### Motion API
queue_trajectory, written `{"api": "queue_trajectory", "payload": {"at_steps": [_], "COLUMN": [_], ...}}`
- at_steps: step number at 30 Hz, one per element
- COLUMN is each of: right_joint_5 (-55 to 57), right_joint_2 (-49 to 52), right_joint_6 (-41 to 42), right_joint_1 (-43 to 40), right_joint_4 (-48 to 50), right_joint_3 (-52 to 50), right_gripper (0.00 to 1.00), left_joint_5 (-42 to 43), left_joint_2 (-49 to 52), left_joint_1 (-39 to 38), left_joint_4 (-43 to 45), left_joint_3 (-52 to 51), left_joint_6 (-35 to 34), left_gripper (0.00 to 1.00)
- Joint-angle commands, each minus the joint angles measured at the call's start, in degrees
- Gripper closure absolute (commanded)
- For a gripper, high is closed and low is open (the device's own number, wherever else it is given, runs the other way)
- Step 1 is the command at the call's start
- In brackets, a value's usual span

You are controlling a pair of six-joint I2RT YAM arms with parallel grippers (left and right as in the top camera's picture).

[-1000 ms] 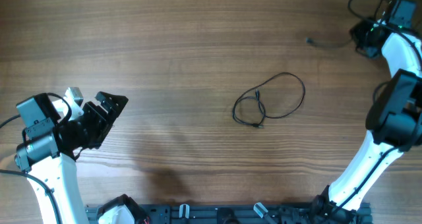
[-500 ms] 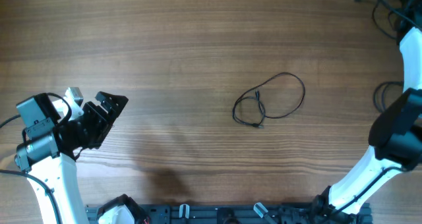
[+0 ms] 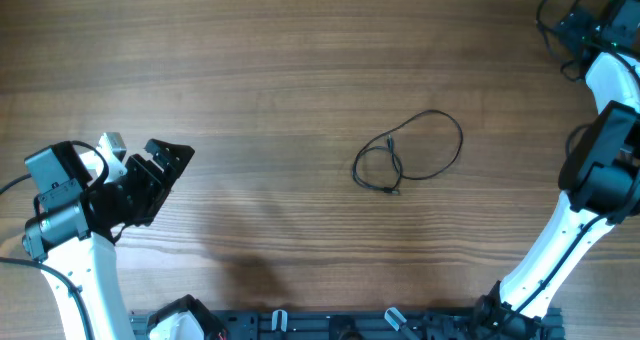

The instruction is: Untangle cables

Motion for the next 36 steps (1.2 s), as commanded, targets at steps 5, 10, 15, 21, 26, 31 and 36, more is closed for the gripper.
{"api": "queue_trajectory", "payload": {"at_steps": [5,10,15,21,26,31,36], "right_joint_5": [-5.49,-14.14,-23.80,-23.78,-23.34,-19.39,-11.17], "right_joint_2": [-3.15,-10.64,-17.14,-18.56,-18.56,-18.56,-18.53], "right_joint_6": [-5.92,-5.95,-3.15,15.26,18.27,19.76,27.02], "right_joint_1": [0.63,2.67,6.40,15.17,23.71,35.23,44.72], "right_joint_4": [-11.63,-18.49,-27.15,-44.06,-54.88,-58.55,-58.23], "right_joint_3": [0.24,0.24,0.22,0.20,-0.11,-0.46,-3.41], "right_gripper": [0.00,0.00,0.00,0.00,0.01,0.00,0.00], "left_joint_5": [-0.13,-0.13,-0.13,-0.13,-0.13,-0.13,-0.13], "left_joint_2": [0.22,0.22,0.22,0.22,0.22,0.22,0.22], "left_joint_1": [0.22,0.22,0.22,0.22,0.22,0.22,0.22], "left_joint_4": [0.02,0.02,0.02,0.02,0.02,0.02,0.02], "left_joint_3": [0.31,0.31,0.31,0.31,0.31,0.31,0.31], "left_joint_6": [-0.28,-0.28,-0.28,-0.28,-0.28,-0.28,-0.28], "left_gripper": [0.00,0.00,0.00,0.00,0.00,0.00,0.00]}}
